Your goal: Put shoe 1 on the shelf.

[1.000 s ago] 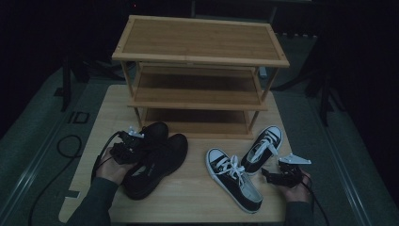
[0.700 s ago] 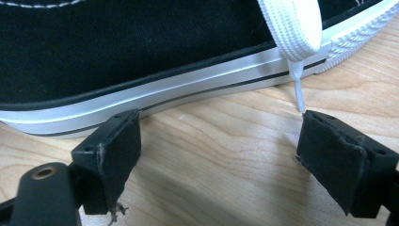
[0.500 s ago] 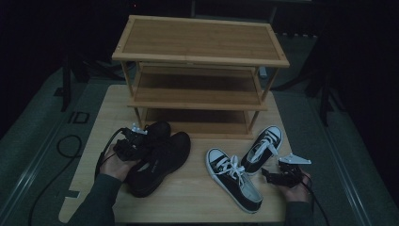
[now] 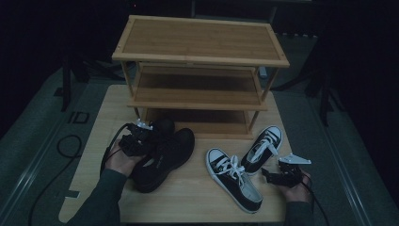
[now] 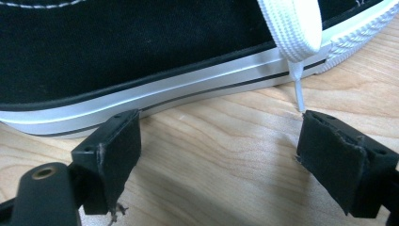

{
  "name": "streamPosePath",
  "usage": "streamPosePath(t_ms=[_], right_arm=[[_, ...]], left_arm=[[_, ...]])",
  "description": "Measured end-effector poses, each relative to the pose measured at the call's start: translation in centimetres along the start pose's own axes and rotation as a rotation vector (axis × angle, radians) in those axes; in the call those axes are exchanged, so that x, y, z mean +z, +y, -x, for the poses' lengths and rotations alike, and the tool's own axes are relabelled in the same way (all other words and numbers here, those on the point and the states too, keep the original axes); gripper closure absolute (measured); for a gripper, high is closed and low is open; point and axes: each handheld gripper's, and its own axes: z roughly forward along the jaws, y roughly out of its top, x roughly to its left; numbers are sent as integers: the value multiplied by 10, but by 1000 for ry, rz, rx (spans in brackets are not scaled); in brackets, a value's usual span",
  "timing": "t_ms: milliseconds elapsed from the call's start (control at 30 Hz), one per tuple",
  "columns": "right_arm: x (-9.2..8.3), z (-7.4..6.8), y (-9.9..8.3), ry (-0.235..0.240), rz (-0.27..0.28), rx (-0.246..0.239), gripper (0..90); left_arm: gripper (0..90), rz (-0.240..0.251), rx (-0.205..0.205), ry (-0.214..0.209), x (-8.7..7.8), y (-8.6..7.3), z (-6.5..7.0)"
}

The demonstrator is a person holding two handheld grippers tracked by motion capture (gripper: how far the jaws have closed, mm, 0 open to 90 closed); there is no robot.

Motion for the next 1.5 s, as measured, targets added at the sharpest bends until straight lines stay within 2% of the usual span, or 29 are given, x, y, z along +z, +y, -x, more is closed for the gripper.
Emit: streamPosePath(t_ms=[433,633,967,1200,1500], right_arm=[[0,0,0,0,1,-3,138],[0,0,0,1,0,-3,138],[0,0,0,2,0,-2,138],[0,0,0,2,0,-2,139],[0,0,0,2,-1,-3,139]], left_arm=[[845,17,-10,4,5,15,4],[844,19,-12,19,10,22,9],[844,33,-35,31,18,32,11],[844,30,-44,55,26,40,13],[843,39,-57,118,44,53,16]])
